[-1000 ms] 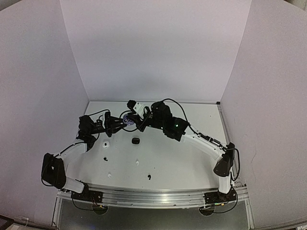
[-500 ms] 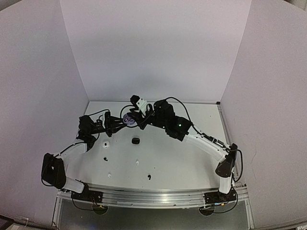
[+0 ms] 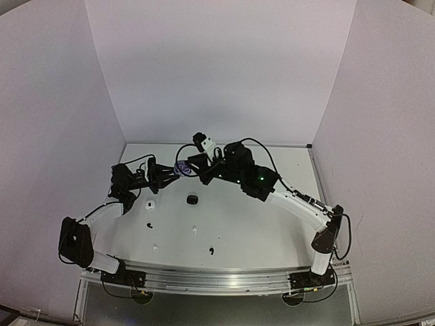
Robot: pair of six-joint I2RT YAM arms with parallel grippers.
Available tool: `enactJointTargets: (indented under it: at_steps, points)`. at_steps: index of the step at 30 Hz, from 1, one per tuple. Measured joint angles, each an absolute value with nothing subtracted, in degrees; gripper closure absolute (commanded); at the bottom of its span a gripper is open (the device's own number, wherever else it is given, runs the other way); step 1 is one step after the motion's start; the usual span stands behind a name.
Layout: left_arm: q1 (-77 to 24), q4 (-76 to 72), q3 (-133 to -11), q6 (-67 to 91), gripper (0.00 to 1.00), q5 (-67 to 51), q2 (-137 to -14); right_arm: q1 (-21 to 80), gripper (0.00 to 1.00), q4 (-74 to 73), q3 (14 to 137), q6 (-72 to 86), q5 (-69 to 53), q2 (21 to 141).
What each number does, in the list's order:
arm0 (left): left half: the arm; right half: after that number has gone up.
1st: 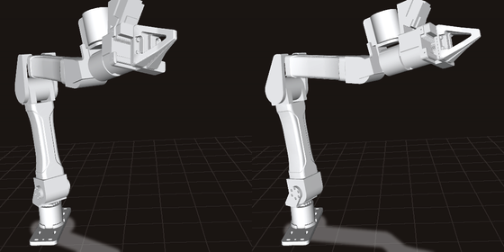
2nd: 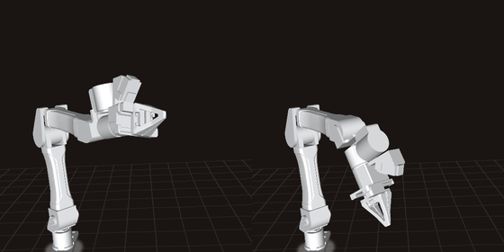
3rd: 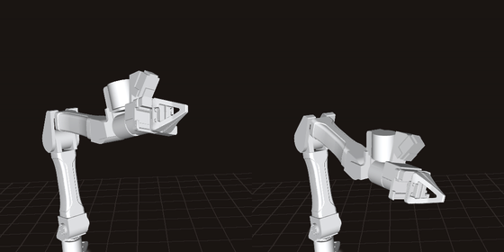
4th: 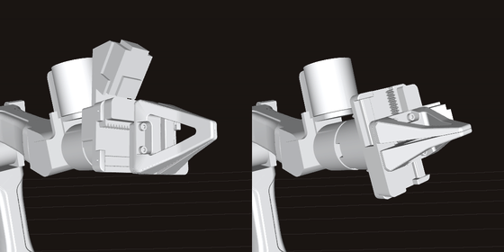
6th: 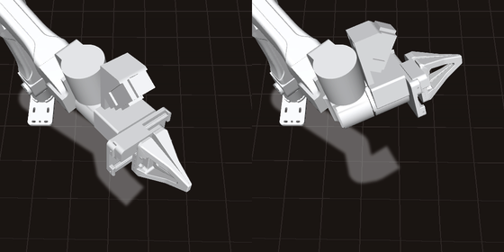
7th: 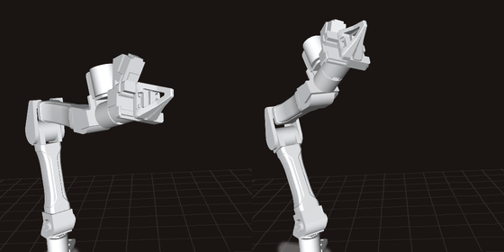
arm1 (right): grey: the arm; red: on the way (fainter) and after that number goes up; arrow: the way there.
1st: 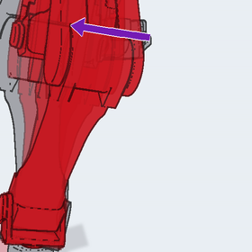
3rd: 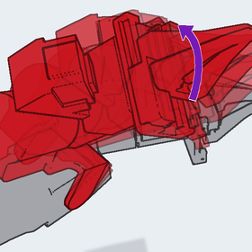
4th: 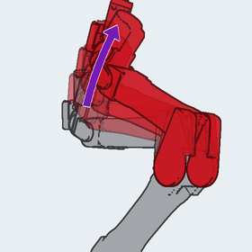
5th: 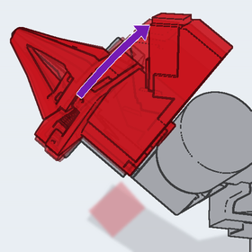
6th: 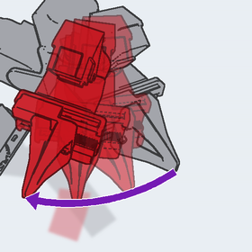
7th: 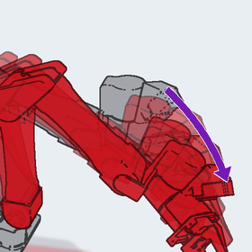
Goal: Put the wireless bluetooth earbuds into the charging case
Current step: Adjust the left earbud in the left side groove of the charging case.
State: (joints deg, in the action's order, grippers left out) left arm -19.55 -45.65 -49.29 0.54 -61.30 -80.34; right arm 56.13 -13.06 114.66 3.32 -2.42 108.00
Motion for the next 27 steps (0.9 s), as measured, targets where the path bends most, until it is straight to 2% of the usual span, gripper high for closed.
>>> enactJointTargets:
  at_steps: [23, 27]
  points:
    - [-19.55, -46.11, -49.34, 0.56, 1.0, -60.73, -80.34, 55.31, 0.89, -18.1, 120.19, 6.66, -5.14, 114.49]
    - [-19.53, -46.0, -49.36, 0.56, 1.0, -60.29, -80.38, 55.27, 0.93, -18.09, 121.27, 6.94, -5.34, 115.69]
